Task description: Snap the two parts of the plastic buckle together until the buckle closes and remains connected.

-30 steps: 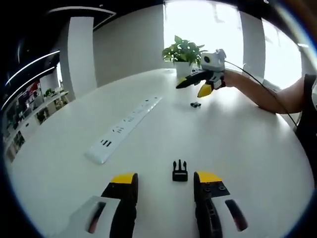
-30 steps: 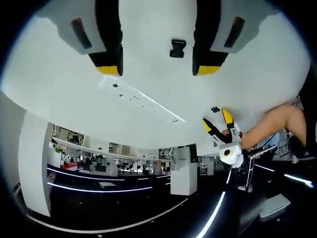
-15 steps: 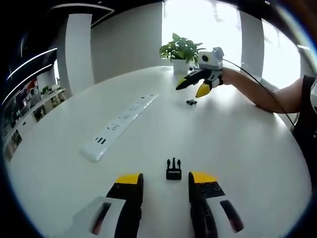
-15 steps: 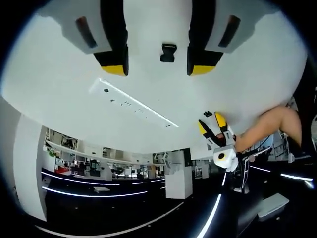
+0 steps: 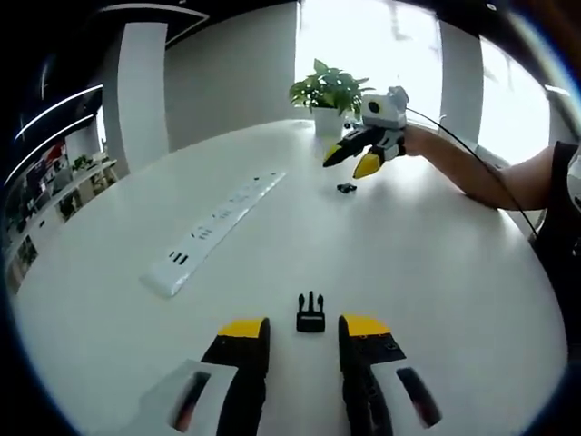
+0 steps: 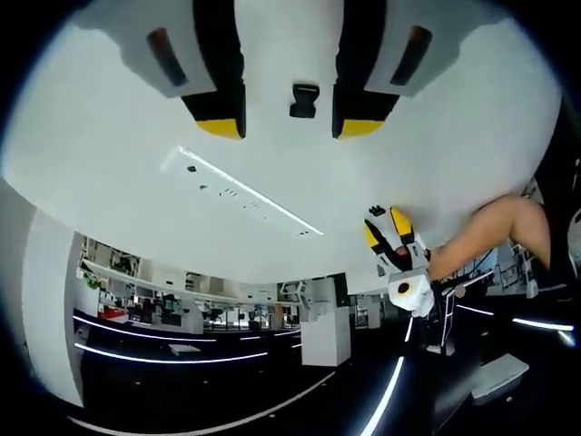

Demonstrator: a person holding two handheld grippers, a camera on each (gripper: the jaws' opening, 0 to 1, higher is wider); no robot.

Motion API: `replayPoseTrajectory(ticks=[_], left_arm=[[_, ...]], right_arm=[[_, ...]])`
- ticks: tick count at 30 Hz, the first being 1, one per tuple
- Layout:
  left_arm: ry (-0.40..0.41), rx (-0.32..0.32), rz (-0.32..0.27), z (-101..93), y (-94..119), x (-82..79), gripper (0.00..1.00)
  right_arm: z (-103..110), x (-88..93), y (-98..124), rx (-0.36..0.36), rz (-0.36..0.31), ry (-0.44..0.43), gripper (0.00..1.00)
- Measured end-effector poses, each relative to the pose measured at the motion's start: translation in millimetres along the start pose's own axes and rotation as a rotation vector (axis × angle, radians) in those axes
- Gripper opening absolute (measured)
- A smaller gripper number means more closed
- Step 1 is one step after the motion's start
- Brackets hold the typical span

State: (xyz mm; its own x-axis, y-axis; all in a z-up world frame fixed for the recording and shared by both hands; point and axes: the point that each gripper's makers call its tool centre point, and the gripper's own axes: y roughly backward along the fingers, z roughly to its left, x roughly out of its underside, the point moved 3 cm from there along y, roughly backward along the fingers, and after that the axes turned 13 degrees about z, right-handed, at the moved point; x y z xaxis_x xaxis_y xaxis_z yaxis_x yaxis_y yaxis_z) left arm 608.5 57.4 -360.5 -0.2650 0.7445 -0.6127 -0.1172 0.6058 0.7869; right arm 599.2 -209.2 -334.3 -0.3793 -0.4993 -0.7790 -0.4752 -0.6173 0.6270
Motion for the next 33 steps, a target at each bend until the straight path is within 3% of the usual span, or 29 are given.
replayPoseTrajectory(ticks=[12,33], left_arm=[[-0.003,0.008,0.000,-3.3,-0.3,-0.6,0.25],[0.001,0.011,0.003,-1.6,0.0,0.1,0.26]], right_arm=[[3.3,6.8,-2.7,-0.025,0.039,0.010,0.34],[9.0,14.2,-6.0,-0.046,0.077,0.006,0.31]])
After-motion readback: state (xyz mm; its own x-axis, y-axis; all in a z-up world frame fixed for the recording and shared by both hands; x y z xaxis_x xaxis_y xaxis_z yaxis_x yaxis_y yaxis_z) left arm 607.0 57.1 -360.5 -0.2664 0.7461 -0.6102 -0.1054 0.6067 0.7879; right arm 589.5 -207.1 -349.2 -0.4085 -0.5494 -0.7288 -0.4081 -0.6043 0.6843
